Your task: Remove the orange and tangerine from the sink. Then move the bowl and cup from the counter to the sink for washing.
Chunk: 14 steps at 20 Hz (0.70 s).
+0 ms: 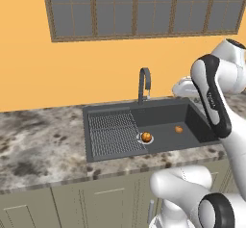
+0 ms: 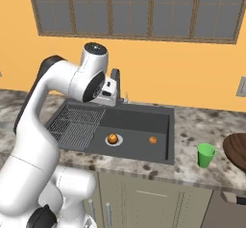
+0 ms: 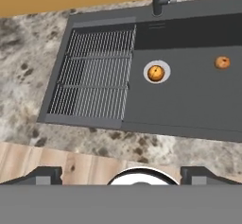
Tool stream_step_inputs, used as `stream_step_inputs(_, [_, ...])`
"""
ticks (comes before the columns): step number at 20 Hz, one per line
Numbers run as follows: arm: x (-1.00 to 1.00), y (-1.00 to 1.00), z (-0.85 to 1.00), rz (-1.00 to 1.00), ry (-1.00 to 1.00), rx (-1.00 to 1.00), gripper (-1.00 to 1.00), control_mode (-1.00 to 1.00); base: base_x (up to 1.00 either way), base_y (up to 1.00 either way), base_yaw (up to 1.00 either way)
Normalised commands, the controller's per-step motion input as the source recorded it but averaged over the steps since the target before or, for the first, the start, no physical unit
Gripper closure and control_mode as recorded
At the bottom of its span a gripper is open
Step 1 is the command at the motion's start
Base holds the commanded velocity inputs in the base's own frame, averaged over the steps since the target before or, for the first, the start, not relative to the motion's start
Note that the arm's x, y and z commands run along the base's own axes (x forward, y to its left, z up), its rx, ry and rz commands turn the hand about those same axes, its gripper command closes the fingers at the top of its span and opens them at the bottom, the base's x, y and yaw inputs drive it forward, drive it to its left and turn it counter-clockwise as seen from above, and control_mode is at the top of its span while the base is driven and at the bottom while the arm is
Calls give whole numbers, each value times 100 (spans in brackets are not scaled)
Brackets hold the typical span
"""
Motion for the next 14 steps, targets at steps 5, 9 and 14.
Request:
stream_step_inputs(5, [0, -25, -12, 11, 0, 5, -100, -100, 0, 0, 0])
stream_step_inputs(9, [0, -20, -15, 13, 0, 9, -100, -100, 0, 0, 0])
stream_step_inputs(14, [3, -15, -17, 15, 0, 13, -100, -100, 0, 0, 0])
